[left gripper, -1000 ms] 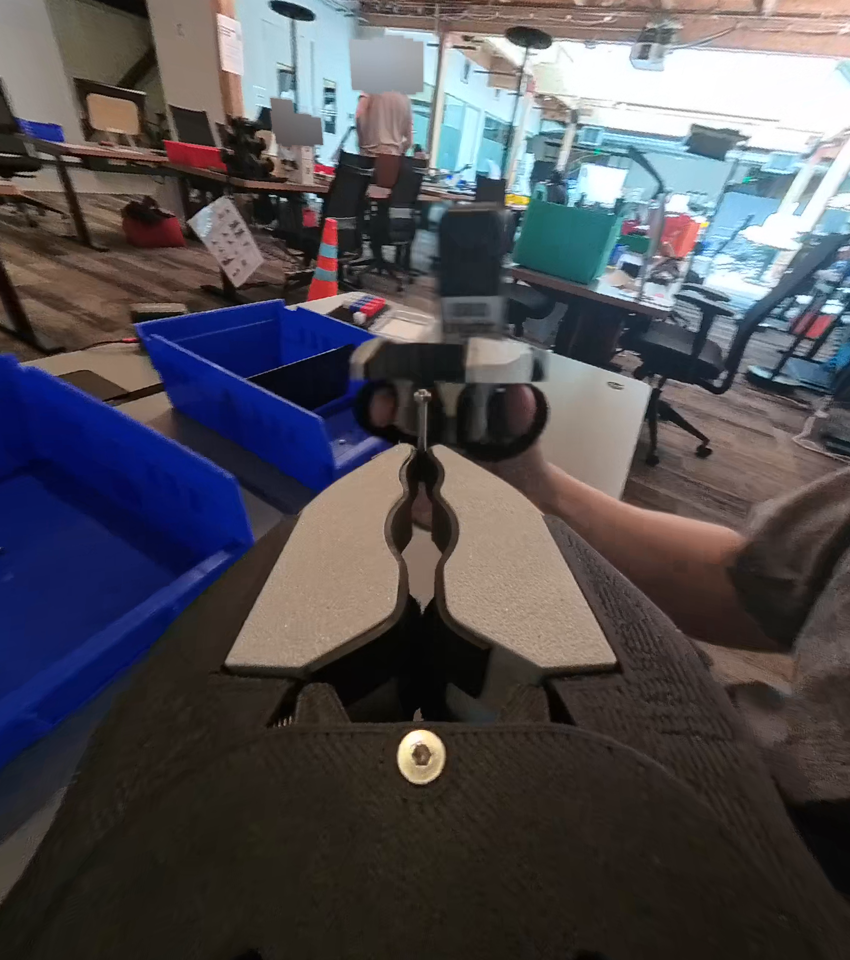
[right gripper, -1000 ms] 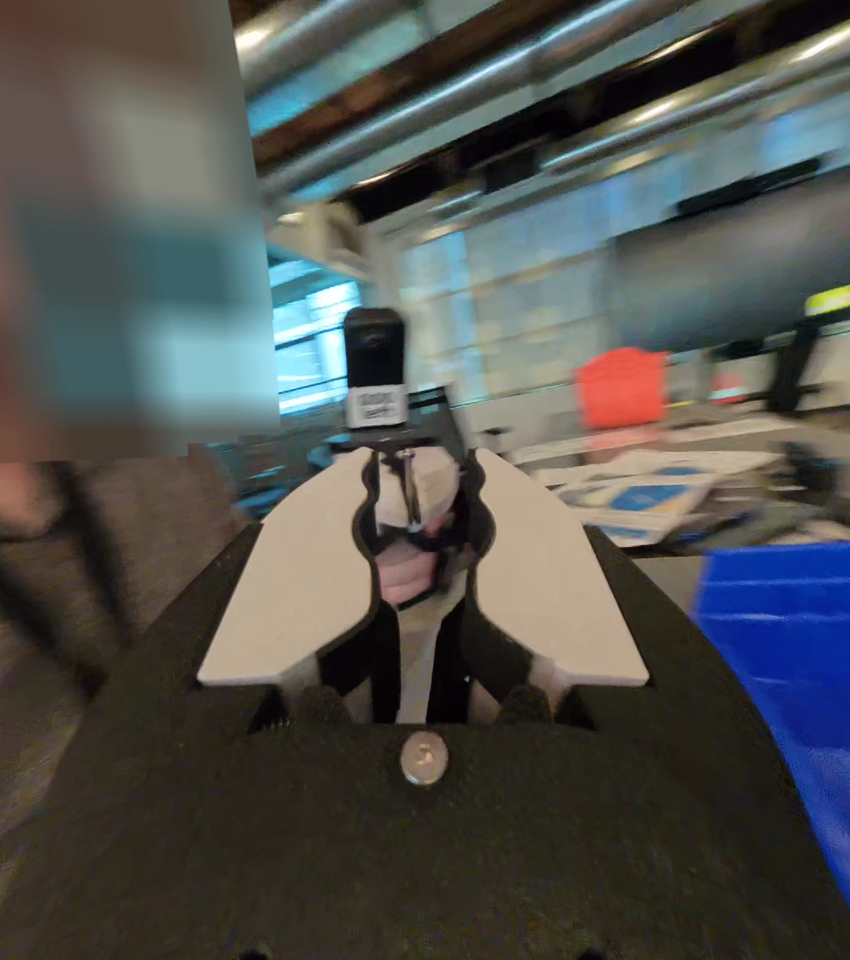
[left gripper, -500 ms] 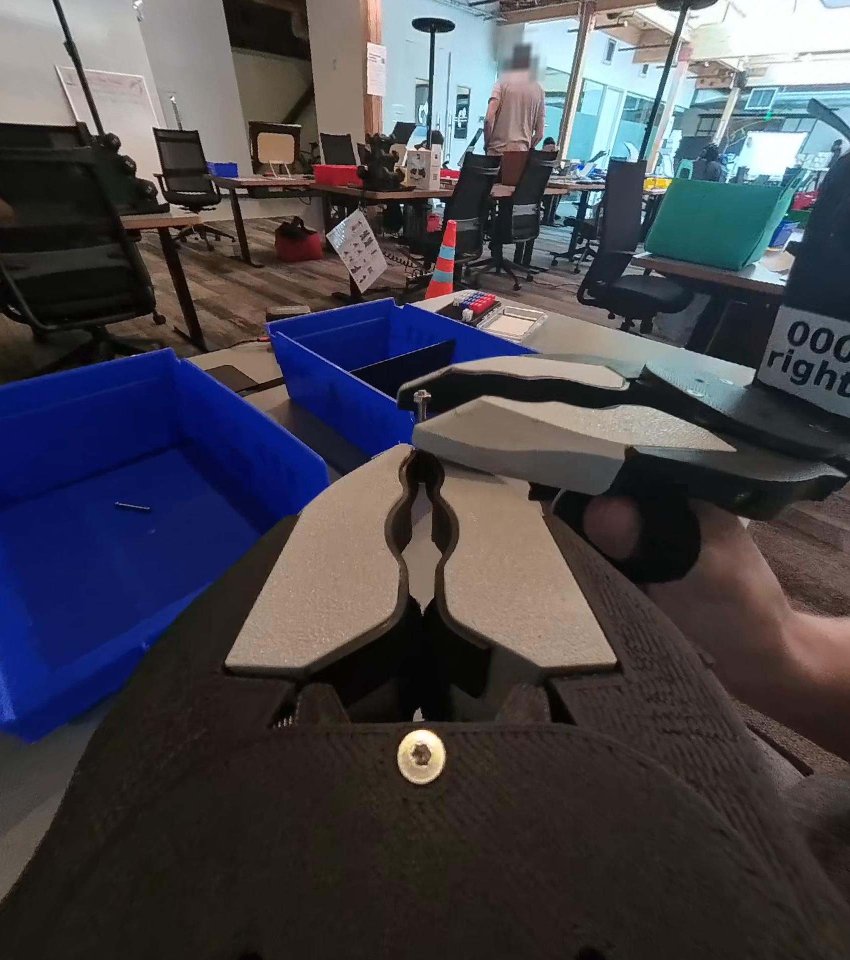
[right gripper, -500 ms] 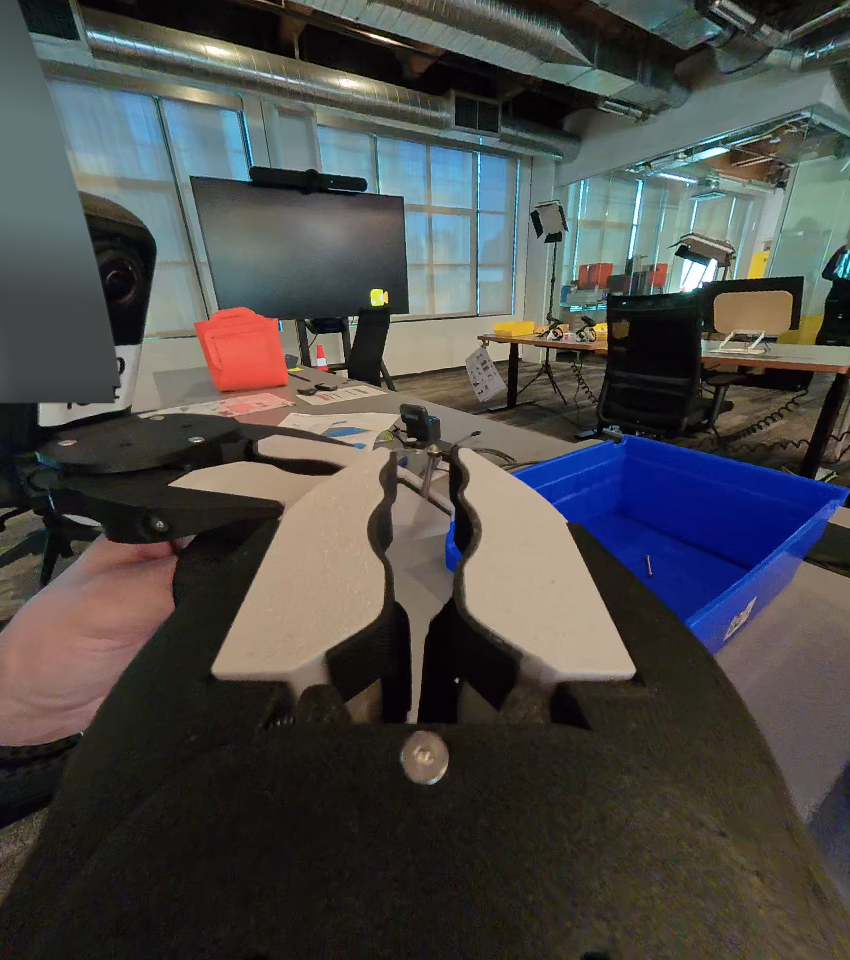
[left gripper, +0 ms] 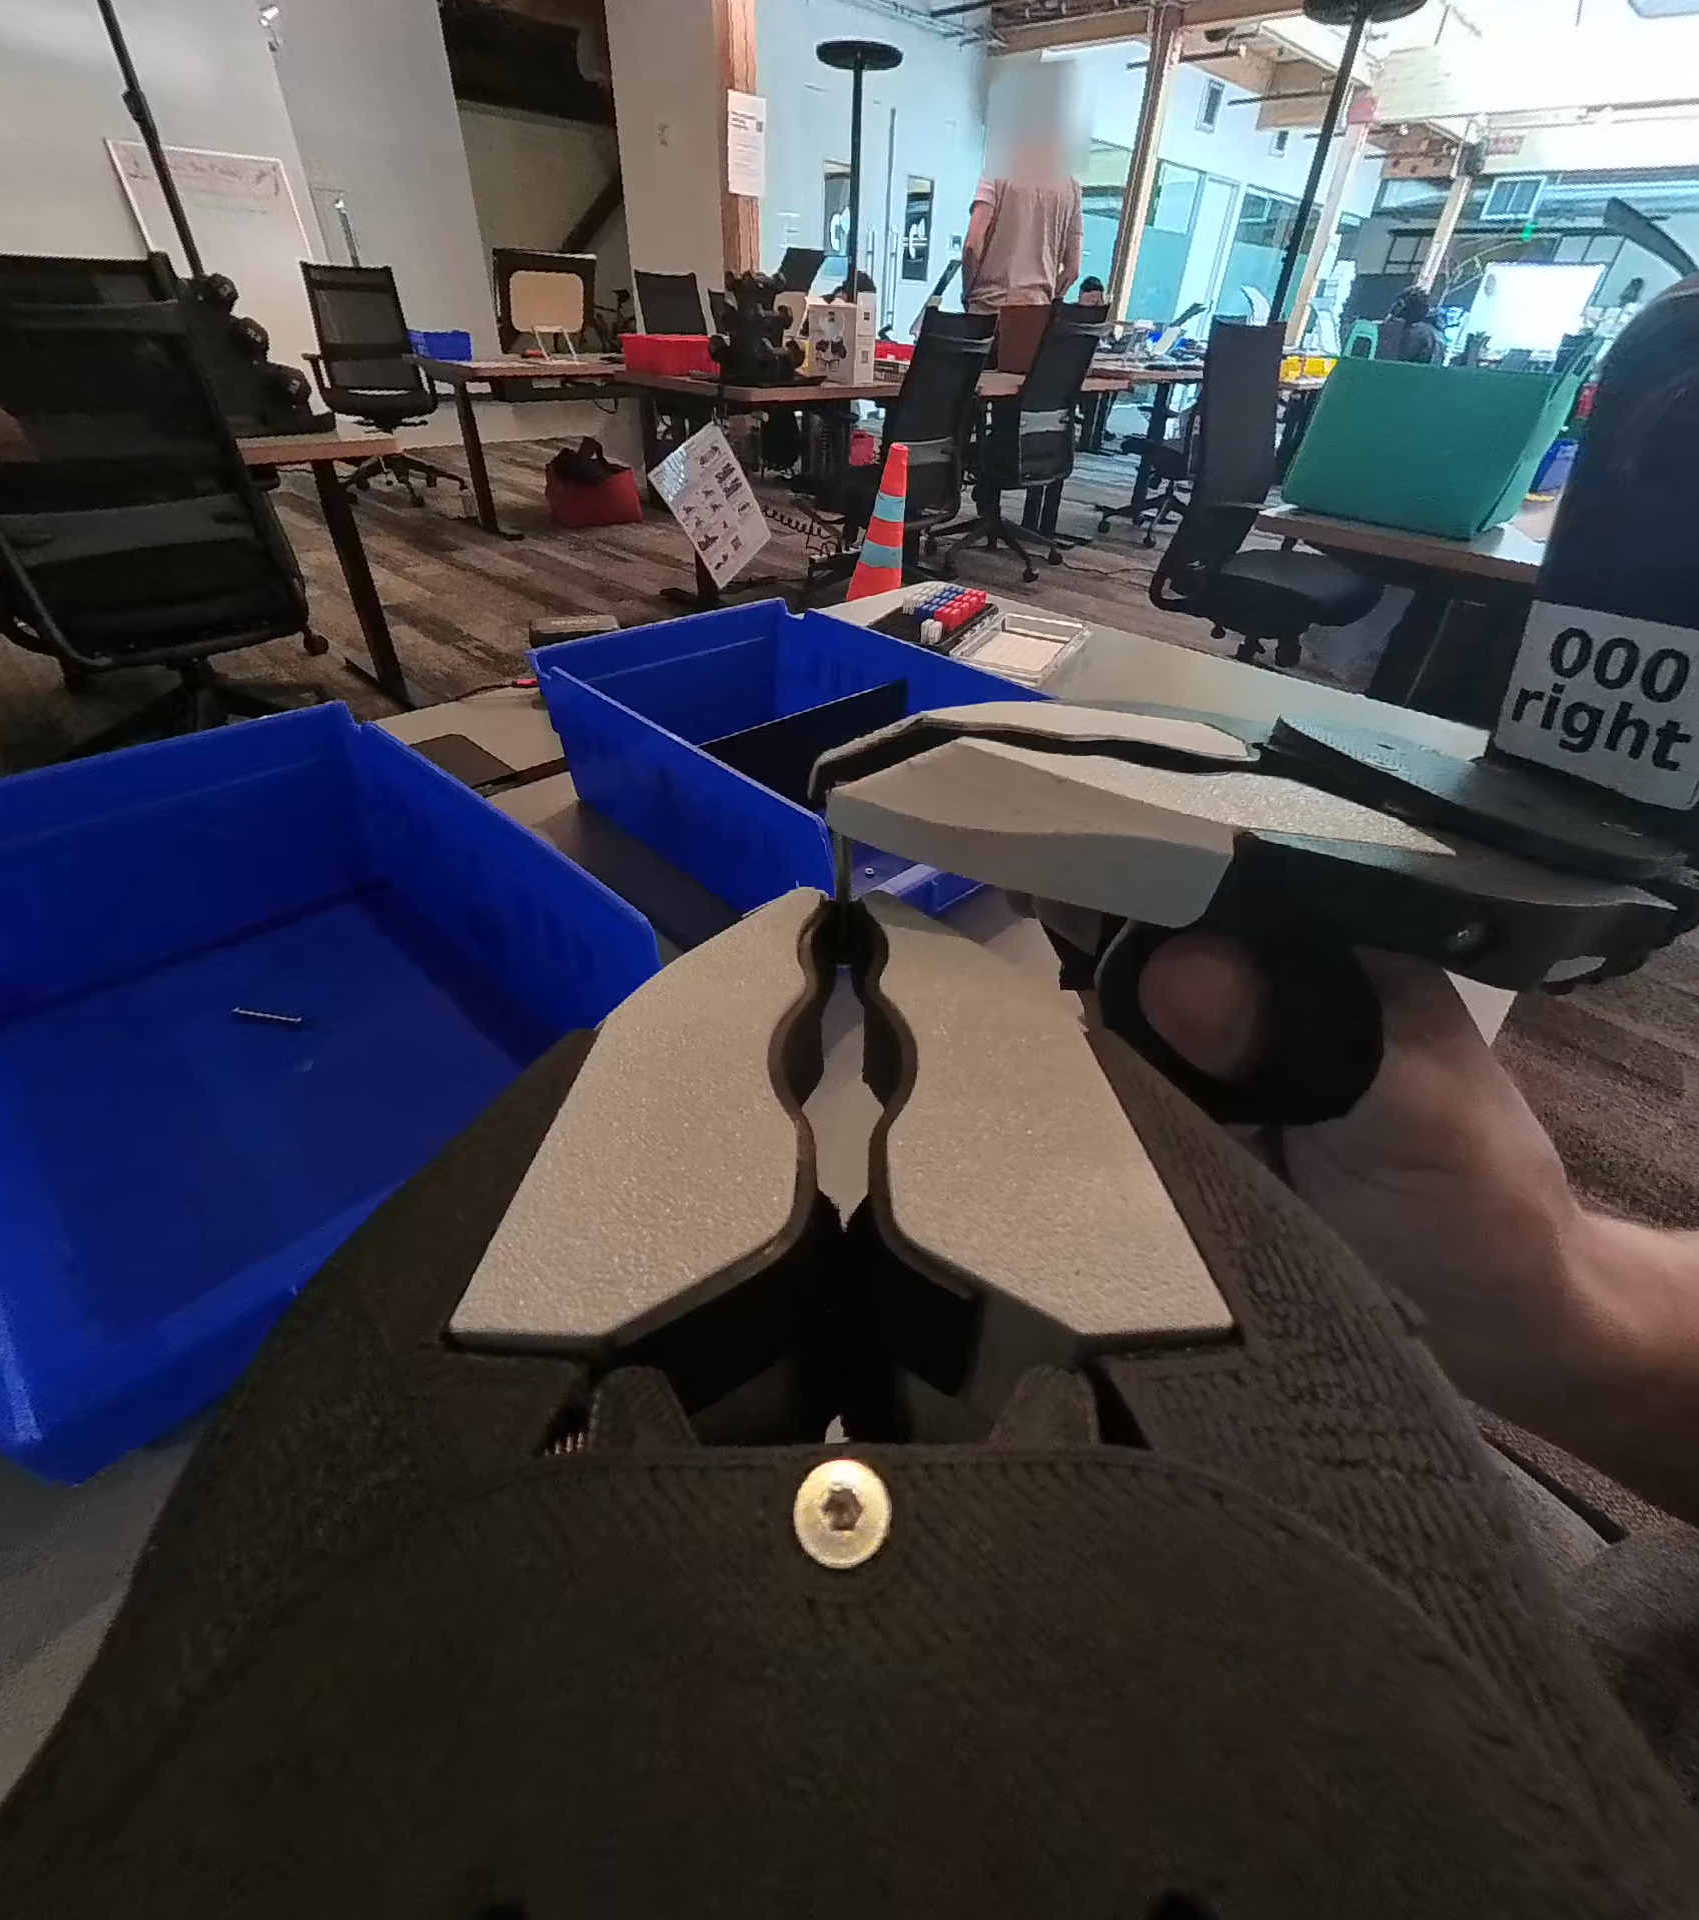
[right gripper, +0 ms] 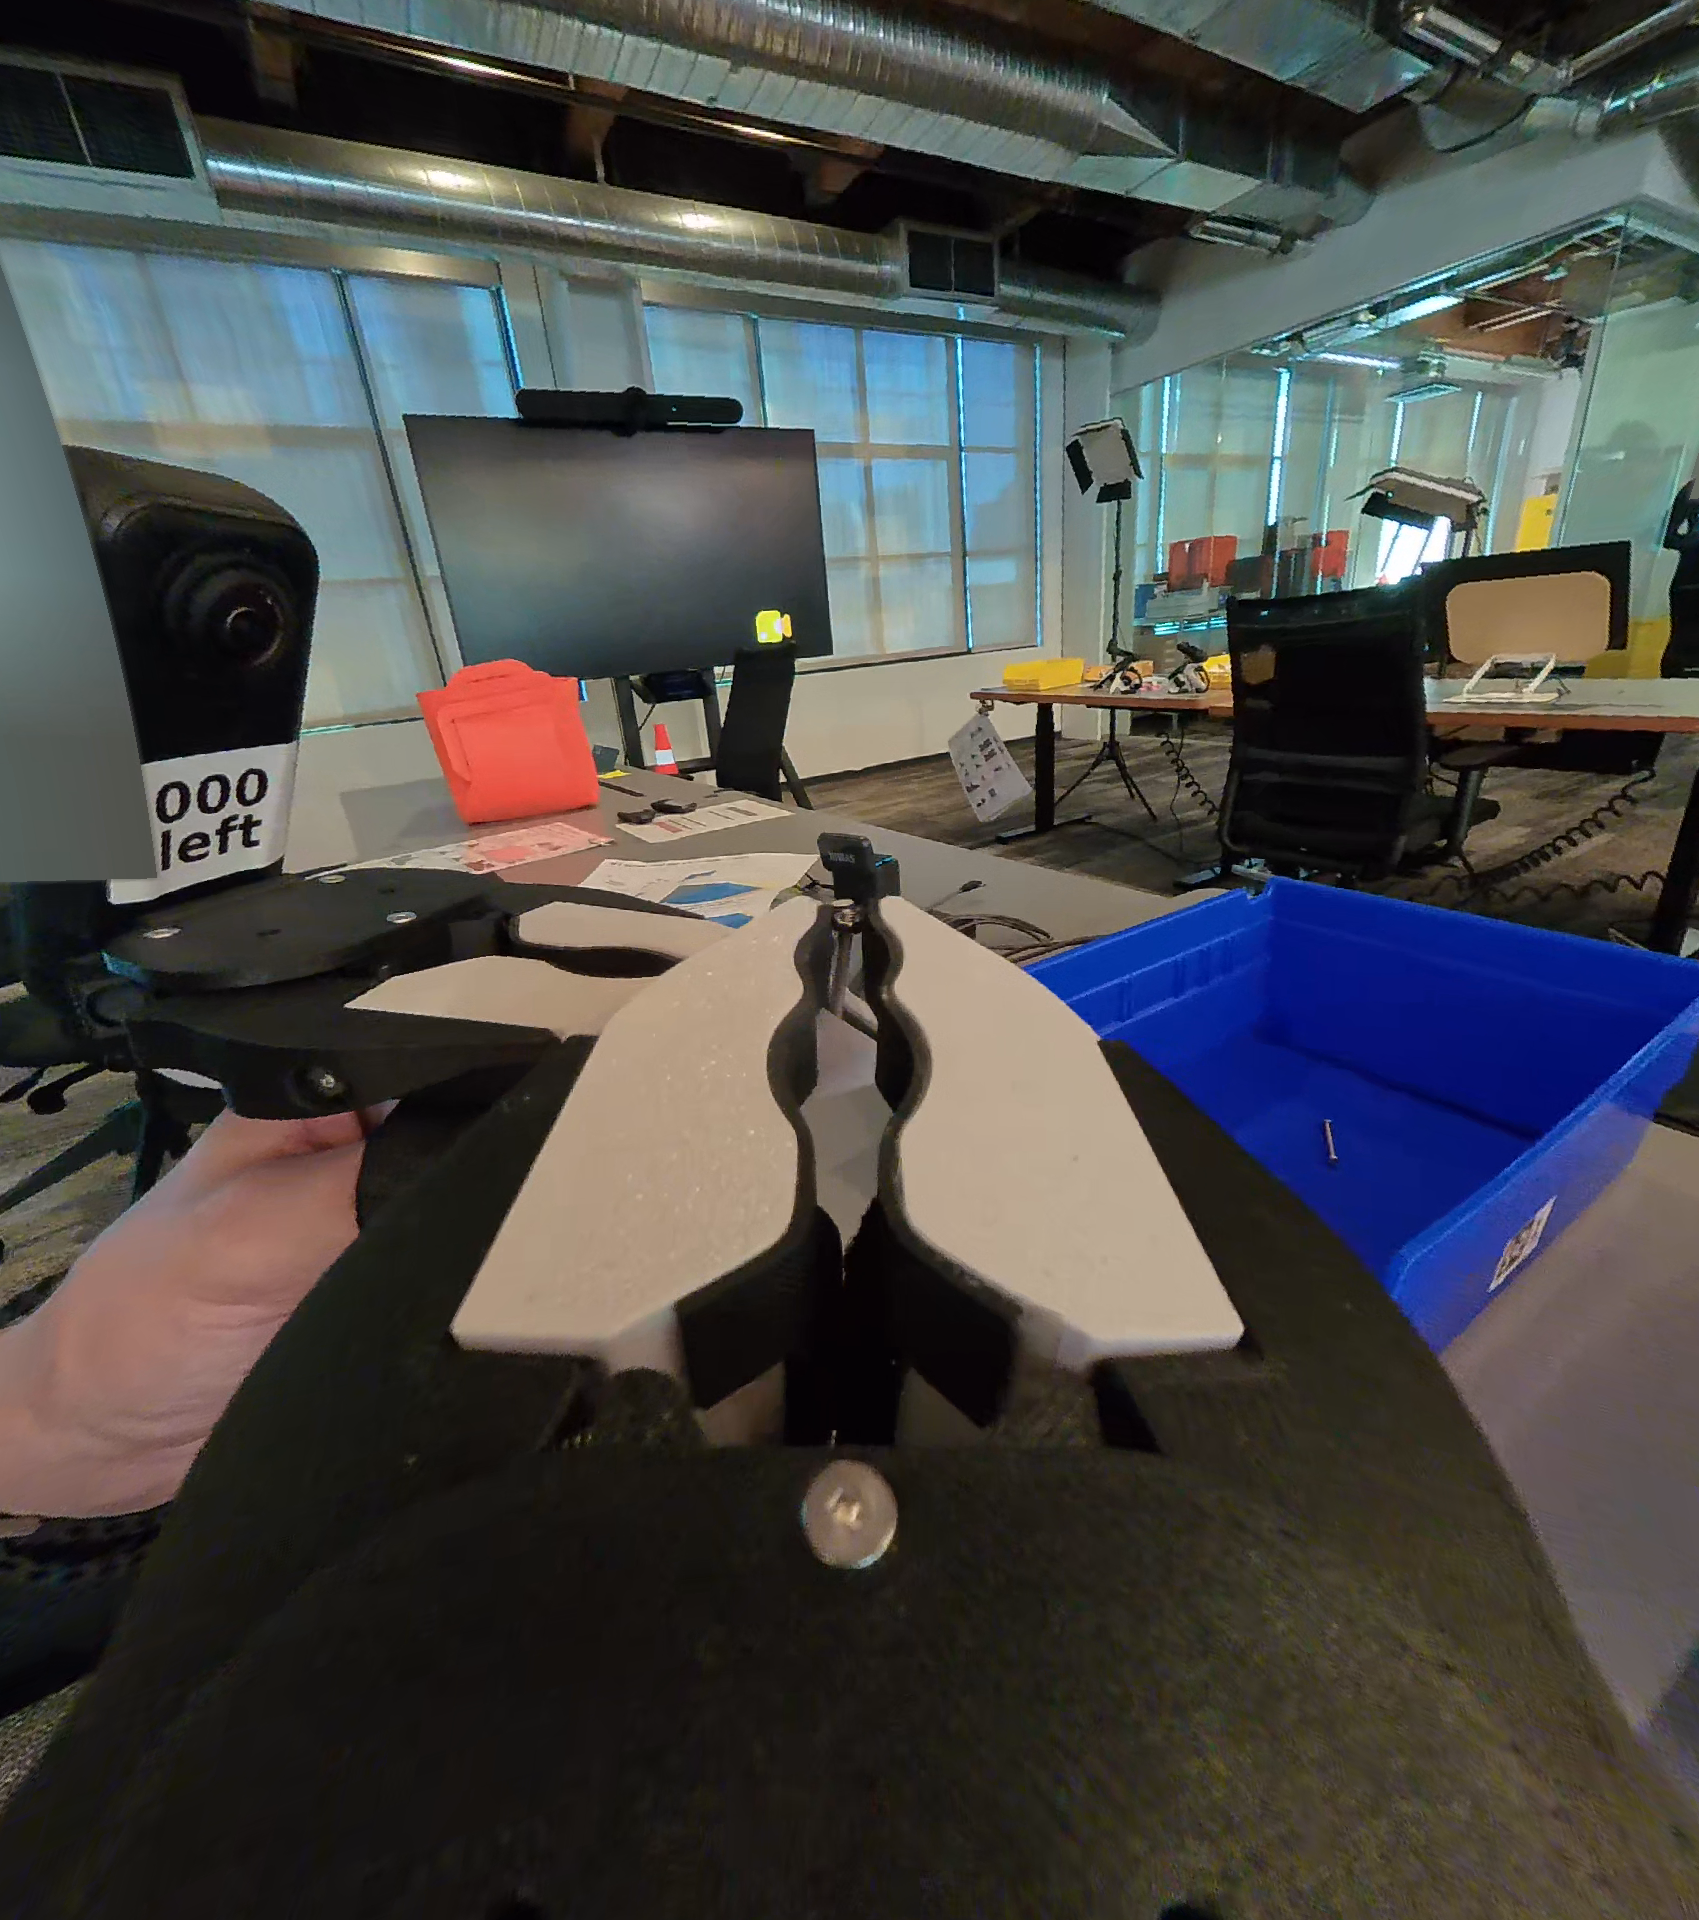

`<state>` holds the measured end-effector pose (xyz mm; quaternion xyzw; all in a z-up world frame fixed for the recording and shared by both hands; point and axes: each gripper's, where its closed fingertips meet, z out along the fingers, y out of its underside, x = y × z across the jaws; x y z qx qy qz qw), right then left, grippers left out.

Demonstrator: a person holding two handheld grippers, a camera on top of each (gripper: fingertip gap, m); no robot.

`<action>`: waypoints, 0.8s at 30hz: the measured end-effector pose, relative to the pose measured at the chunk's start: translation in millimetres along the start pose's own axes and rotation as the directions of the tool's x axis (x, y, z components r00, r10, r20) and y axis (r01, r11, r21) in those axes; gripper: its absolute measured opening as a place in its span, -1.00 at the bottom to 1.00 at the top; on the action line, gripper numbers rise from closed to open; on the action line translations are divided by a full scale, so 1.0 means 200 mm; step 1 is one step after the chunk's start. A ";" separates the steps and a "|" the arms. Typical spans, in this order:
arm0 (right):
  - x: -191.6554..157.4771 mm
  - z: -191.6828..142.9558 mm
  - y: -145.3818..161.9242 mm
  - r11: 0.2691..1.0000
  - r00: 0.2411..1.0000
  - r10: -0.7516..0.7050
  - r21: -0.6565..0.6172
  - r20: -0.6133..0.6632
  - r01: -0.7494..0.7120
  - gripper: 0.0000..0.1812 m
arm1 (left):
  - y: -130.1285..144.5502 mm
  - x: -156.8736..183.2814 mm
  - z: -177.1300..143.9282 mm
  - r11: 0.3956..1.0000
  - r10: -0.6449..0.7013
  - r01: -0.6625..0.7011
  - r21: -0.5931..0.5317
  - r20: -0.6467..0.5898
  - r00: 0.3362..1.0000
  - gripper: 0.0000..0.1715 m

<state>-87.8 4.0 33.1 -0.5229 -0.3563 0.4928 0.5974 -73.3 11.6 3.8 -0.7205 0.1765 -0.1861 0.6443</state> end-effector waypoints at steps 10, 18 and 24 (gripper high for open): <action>-0.09 -0.12 -0.08 0.982 0.750 0.168 -0.039 0.640 -0.187 -0.95 | -0.05 0.17 -0.03 0.994 -0.106 0.113 0.005 -0.304 0.947 -0.98; -0.11 -0.33 -0.10 0.896 -0.100 0.333 -0.348 0.938 -0.276 -0.95 | -0.02 0.34 0.01 0.997 -0.080 0.071 -0.038 -0.388 0.918 -0.98; -0.12 -0.30 -0.11 0.884 -0.069 0.339 -0.343 0.938 -0.319 -0.92 | -0.03 0.32 0.00 0.996 -0.087 0.084 -0.024 -0.373 0.924 -0.98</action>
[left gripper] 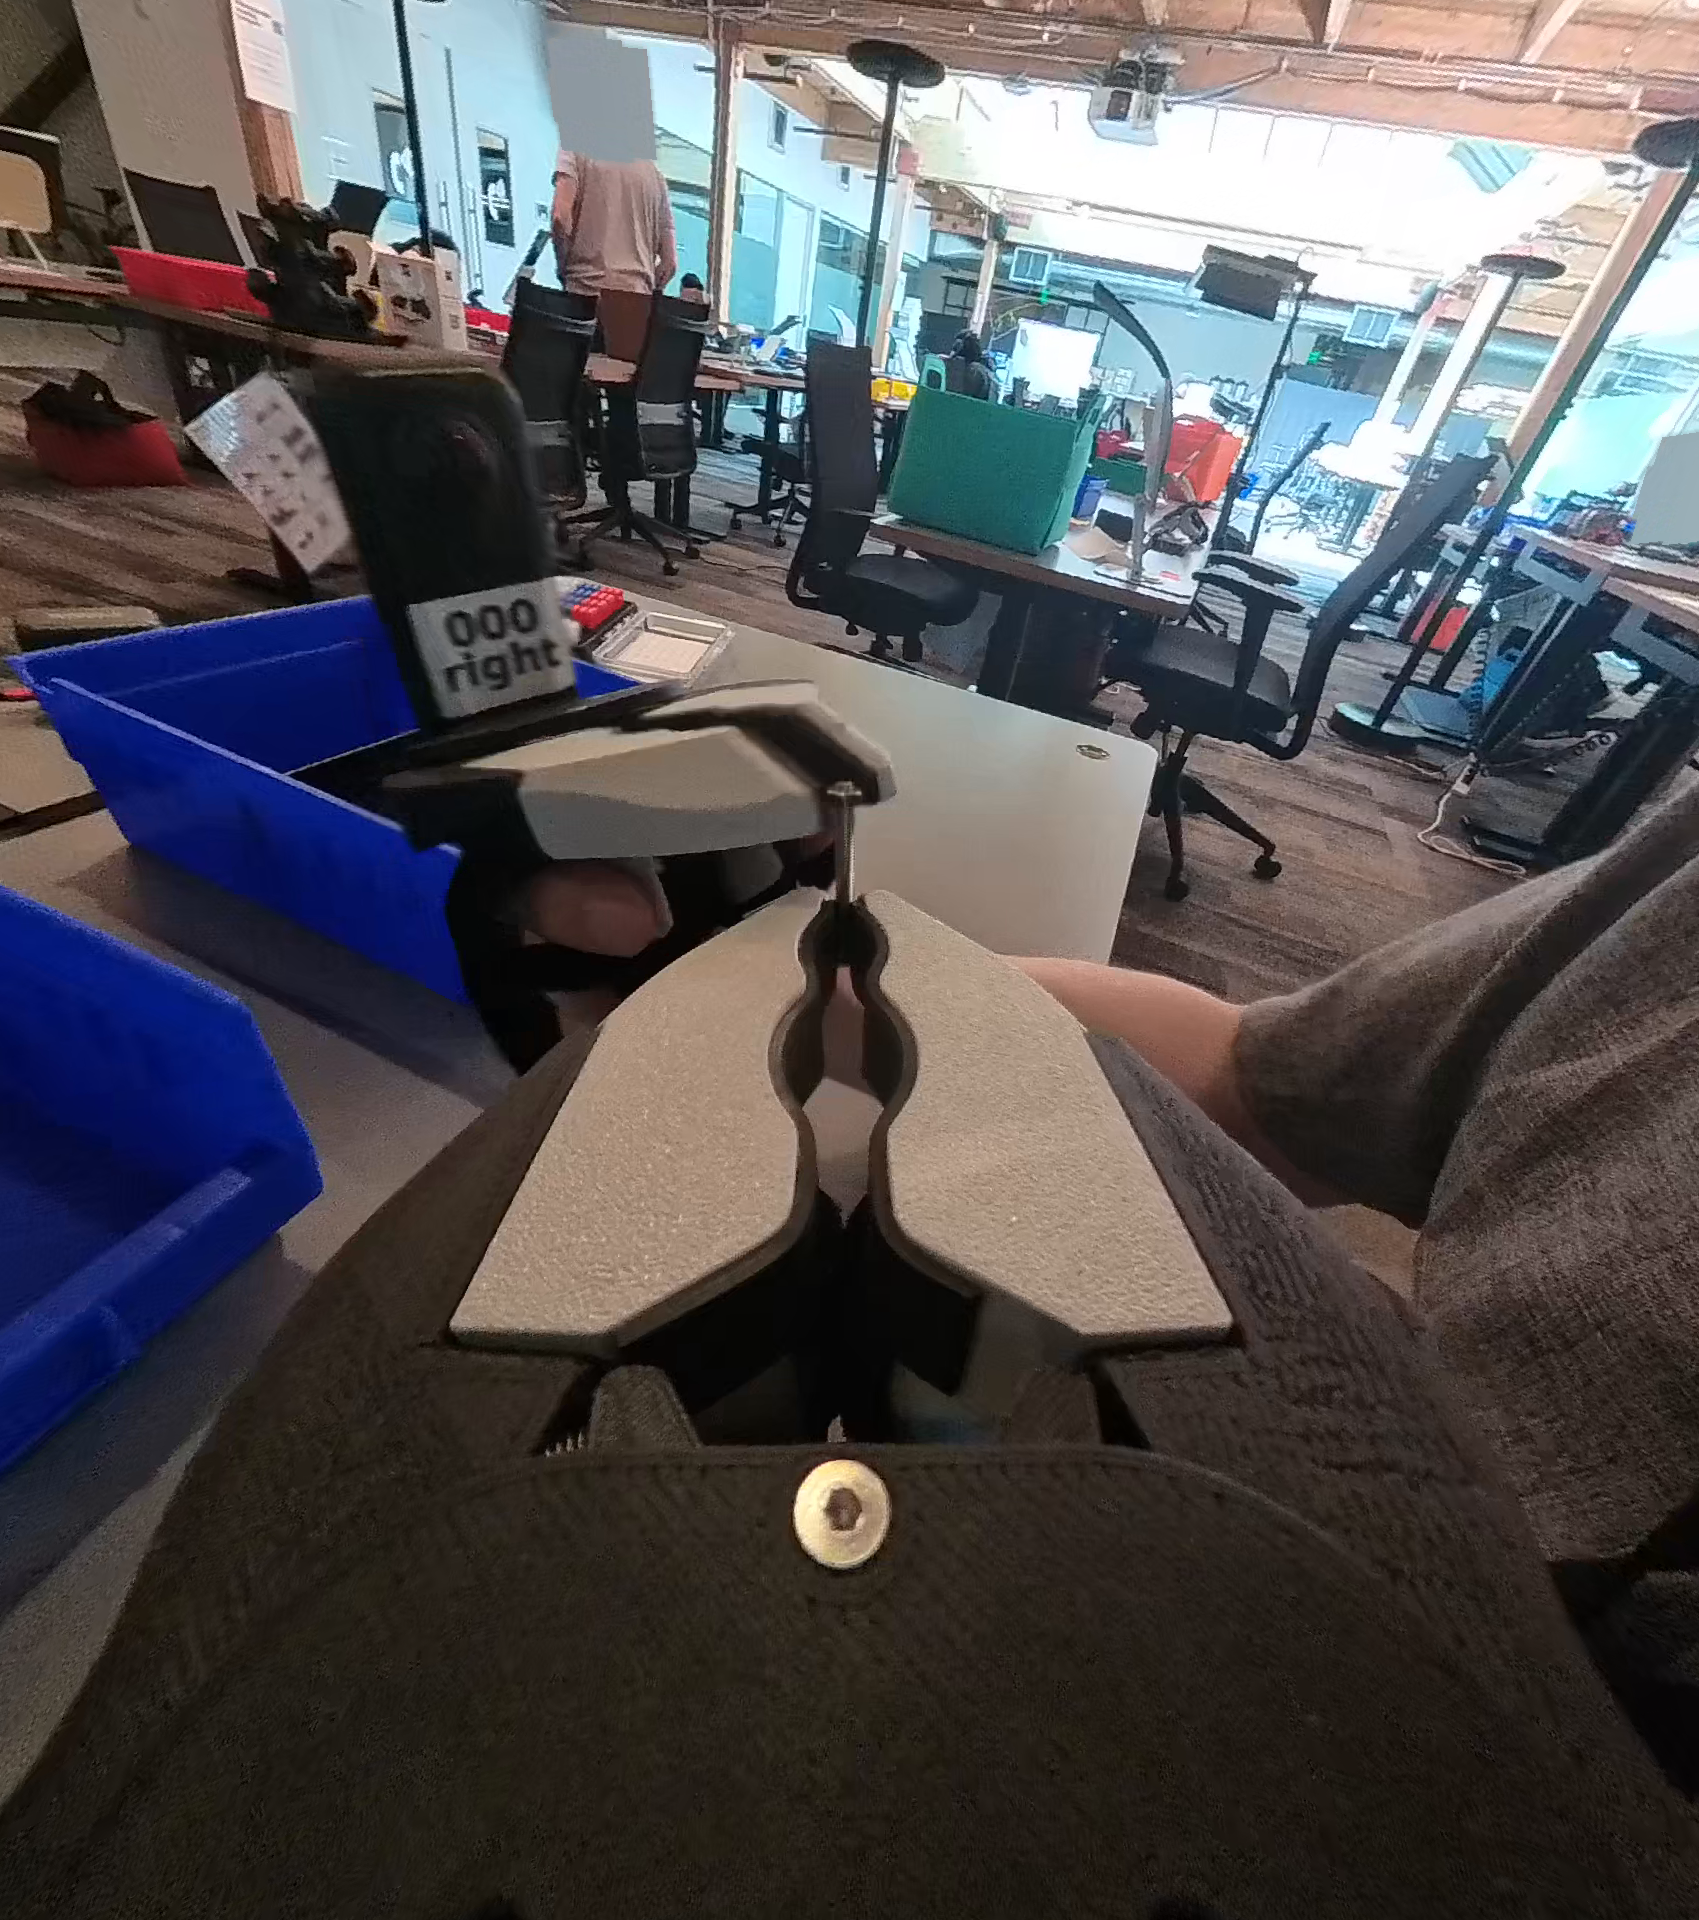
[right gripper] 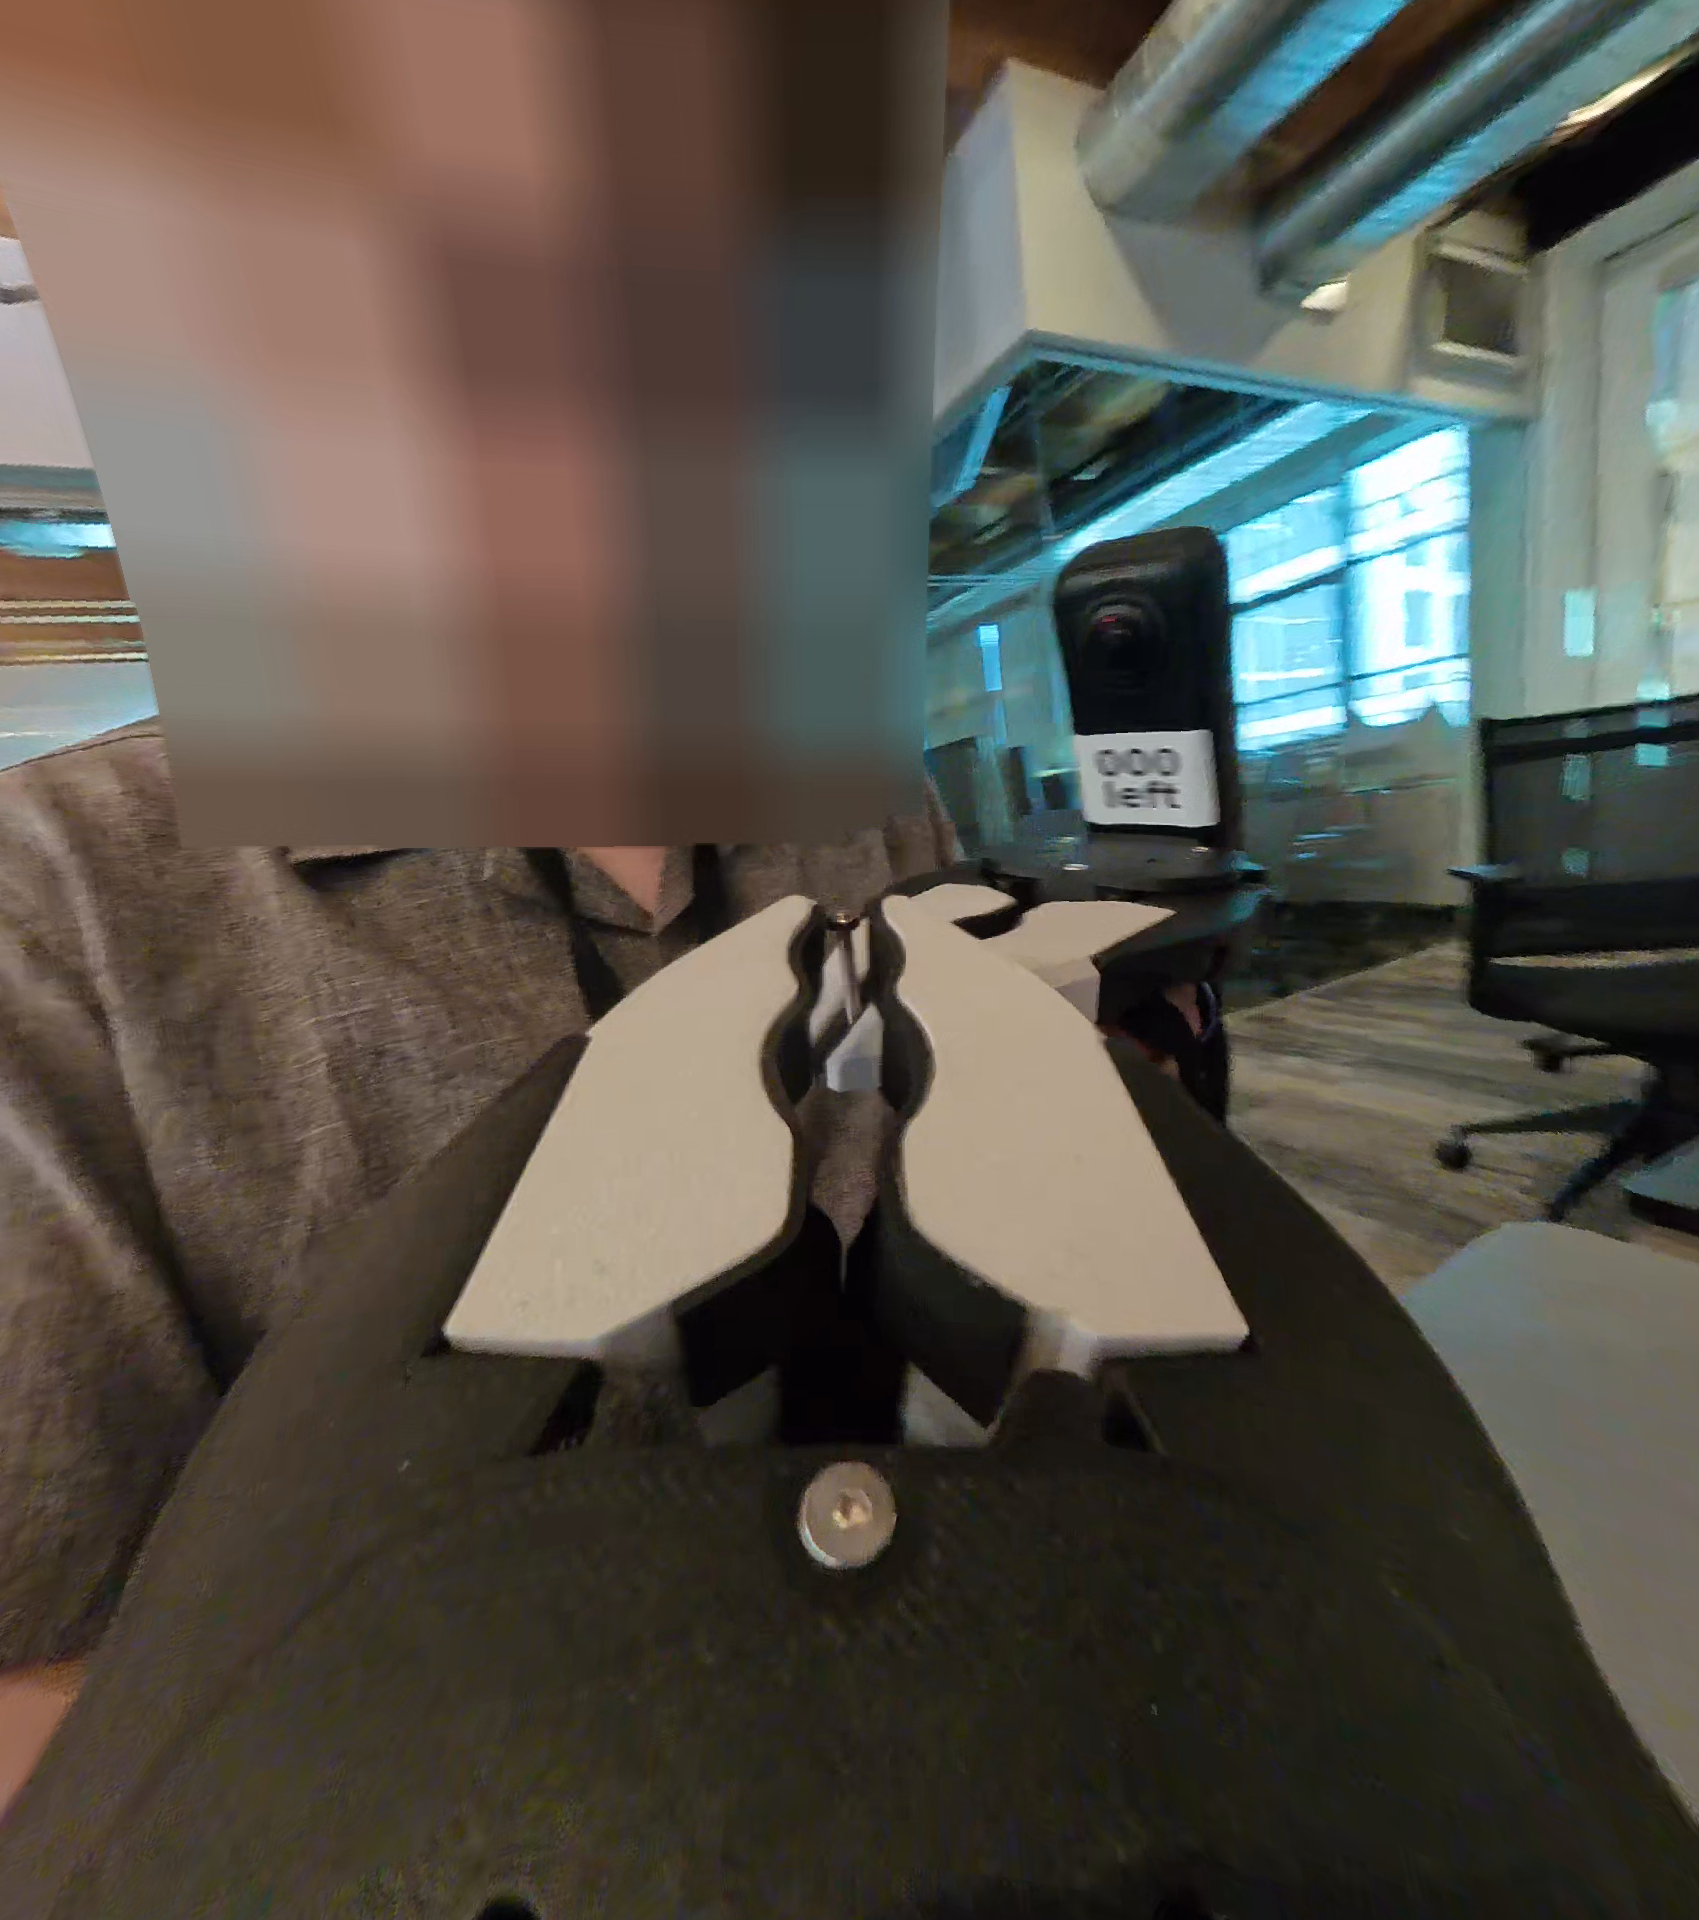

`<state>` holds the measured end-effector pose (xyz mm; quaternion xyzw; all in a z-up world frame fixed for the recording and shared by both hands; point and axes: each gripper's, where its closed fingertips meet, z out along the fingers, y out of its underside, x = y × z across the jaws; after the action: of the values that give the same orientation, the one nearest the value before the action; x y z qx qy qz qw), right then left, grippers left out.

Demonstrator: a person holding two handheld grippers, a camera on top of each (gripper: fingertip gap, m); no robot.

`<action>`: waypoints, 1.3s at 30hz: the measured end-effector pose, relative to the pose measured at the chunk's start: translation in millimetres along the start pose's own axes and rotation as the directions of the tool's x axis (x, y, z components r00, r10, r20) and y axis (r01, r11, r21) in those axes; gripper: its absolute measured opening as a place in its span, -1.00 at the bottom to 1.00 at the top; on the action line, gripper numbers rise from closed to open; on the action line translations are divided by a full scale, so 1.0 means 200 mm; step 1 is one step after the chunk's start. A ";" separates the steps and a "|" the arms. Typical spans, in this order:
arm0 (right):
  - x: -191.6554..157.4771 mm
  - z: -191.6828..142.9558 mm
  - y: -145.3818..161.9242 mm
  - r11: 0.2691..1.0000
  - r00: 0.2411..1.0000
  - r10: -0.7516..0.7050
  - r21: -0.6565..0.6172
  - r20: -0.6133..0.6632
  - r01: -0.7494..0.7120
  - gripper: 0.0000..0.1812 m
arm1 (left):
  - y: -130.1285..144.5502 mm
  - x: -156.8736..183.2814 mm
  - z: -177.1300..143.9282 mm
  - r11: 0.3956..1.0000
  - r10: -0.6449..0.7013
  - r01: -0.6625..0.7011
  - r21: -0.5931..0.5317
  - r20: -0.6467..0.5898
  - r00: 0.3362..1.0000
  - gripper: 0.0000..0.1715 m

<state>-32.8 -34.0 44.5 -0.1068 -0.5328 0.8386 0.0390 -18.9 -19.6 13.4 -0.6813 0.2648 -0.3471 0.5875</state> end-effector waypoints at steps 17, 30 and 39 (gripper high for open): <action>0.18 -0.12 -0.05 0.857 -0.149 -0.403 -0.430 -0.903 0.284 -0.72 | 0.01 -0.20 -0.05 0.999 0.037 -0.036 -0.010 0.278 0.960 -0.98; 0.22 -0.08 -0.04 0.861 -0.084 -0.402 -0.407 -0.912 0.306 -0.95 | 0.00 -0.18 -0.07 0.998 0.055 -0.056 -0.004 0.266 0.962 -0.98; 0.04 0.00 -0.01 0.962 0.815 -0.272 -0.134 -0.512 0.237 -0.95 | 0.00 0.00 0.00 1.000 -0.010 0.011 -0.016 0.049 0.999 -0.98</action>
<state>-40.0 -32.5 44.8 -0.2608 -0.5377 0.7469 0.2916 -19.2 -18.8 12.6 -0.6959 0.2495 -0.3312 0.5864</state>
